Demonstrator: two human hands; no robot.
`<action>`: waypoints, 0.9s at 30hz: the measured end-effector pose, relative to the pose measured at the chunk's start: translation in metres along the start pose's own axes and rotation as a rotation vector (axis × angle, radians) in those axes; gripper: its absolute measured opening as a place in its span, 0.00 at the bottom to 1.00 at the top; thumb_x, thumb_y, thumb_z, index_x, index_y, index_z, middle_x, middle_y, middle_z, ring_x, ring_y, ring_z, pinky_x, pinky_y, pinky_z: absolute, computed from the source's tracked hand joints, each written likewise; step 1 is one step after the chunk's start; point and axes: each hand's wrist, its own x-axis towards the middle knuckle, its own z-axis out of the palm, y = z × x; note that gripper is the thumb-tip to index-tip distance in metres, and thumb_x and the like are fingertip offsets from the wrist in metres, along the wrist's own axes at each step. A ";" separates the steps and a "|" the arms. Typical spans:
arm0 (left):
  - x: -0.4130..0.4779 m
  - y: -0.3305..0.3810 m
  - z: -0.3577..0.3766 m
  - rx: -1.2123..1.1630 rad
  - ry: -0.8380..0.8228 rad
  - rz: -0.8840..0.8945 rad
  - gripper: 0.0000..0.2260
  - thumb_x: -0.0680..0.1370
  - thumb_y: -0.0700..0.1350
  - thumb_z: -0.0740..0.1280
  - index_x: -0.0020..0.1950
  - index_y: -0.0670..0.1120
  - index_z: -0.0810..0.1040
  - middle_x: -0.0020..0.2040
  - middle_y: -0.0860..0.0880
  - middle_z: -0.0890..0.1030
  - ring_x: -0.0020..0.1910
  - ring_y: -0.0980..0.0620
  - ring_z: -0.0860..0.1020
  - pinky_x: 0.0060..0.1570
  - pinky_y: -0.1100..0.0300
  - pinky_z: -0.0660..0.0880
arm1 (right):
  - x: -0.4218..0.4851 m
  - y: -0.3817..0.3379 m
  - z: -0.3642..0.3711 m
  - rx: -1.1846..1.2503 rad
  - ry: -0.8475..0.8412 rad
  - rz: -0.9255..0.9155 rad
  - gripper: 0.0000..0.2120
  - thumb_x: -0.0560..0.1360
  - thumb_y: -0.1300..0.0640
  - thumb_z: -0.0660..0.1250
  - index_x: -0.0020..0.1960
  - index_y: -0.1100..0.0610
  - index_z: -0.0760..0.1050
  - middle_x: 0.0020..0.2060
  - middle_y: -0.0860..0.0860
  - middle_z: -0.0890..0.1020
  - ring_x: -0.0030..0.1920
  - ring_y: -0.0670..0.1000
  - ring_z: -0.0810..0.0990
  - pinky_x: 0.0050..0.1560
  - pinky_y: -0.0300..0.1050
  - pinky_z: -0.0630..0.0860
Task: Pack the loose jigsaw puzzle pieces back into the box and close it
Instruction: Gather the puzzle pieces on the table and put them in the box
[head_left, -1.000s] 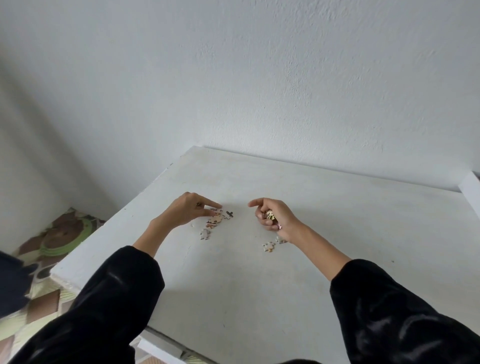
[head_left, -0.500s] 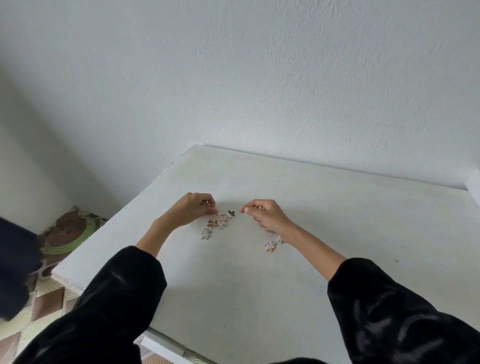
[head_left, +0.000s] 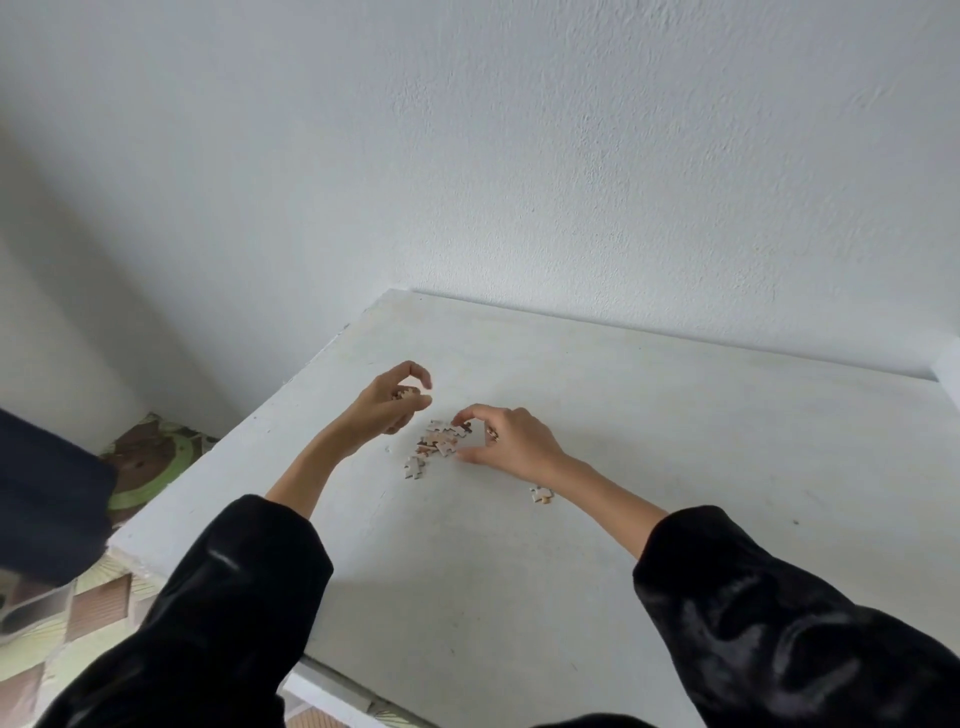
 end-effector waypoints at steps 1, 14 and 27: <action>-0.001 0.000 0.000 0.002 -0.014 -0.008 0.04 0.78 0.39 0.62 0.51 0.45 0.72 0.25 0.55 0.63 0.24 0.57 0.59 0.24 0.68 0.58 | 0.000 -0.002 0.001 -0.009 0.002 -0.011 0.17 0.70 0.47 0.70 0.58 0.46 0.75 0.28 0.43 0.70 0.34 0.47 0.72 0.32 0.36 0.65; -0.010 -0.004 -0.001 0.363 -0.008 0.055 0.05 0.76 0.49 0.67 0.42 0.54 0.81 0.28 0.48 0.64 0.26 0.56 0.59 0.28 0.68 0.58 | 0.008 0.001 0.004 0.158 0.059 0.006 0.07 0.72 0.51 0.68 0.41 0.52 0.72 0.27 0.45 0.71 0.28 0.46 0.67 0.32 0.42 0.62; -0.006 -0.004 0.002 0.592 0.004 0.173 0.03 0.68 0.48 0.75 0.40 0.51 0.83 0.22 0.54 0.59 0.27 0.53 0.58 0.32 0.59 0.57 | 0.000 0.008 -0.014 0.643 0.018 0.227 0.14 0.75 0.63 0.55 0.53 0.56 0.78 0.26 0.51 0.71 0.19 0.43 0.59 0.20 0.33 0.55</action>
